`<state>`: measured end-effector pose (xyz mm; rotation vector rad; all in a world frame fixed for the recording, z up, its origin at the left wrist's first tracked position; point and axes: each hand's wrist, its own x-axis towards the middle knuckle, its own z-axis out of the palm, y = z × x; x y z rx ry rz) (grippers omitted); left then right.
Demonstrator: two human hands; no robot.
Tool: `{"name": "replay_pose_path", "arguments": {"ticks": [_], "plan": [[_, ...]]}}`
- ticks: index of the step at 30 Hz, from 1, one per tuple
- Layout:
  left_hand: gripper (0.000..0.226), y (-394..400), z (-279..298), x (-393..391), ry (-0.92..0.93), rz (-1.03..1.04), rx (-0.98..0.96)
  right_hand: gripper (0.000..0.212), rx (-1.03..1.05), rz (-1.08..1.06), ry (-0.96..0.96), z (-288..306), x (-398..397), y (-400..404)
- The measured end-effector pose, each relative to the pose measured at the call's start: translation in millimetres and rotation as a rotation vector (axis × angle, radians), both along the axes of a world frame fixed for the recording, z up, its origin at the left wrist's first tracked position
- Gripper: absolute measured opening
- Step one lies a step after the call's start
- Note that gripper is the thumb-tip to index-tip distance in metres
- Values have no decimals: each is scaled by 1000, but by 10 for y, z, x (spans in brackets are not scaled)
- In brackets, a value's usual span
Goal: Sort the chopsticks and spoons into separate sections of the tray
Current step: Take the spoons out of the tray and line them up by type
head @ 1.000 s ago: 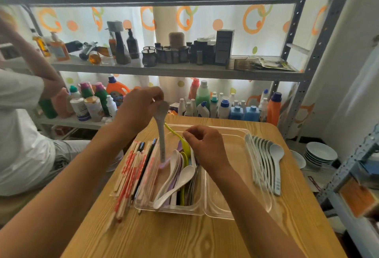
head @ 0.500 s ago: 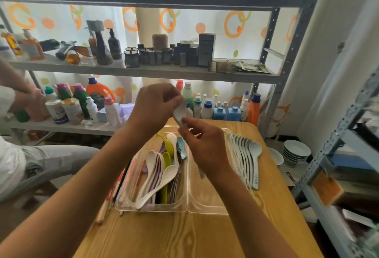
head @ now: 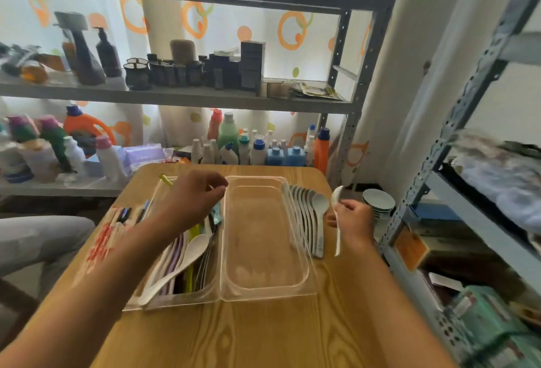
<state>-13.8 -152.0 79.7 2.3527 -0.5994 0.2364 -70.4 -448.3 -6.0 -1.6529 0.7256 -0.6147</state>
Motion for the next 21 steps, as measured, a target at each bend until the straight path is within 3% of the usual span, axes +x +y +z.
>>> {"name": "replay_pose_path", "arguments": {"ticks": [3,12,21], "plan": [[14,-55,-54,6,23,-4,9,23,-69,-16,153,-222,13,-155],[17,-141,-146,33,70,-23,2,37,-395,-35,368,-311,192,-124],[16,79,-224,115,90,0,-60,21,-375,118,339,-304,399,-42]]}}
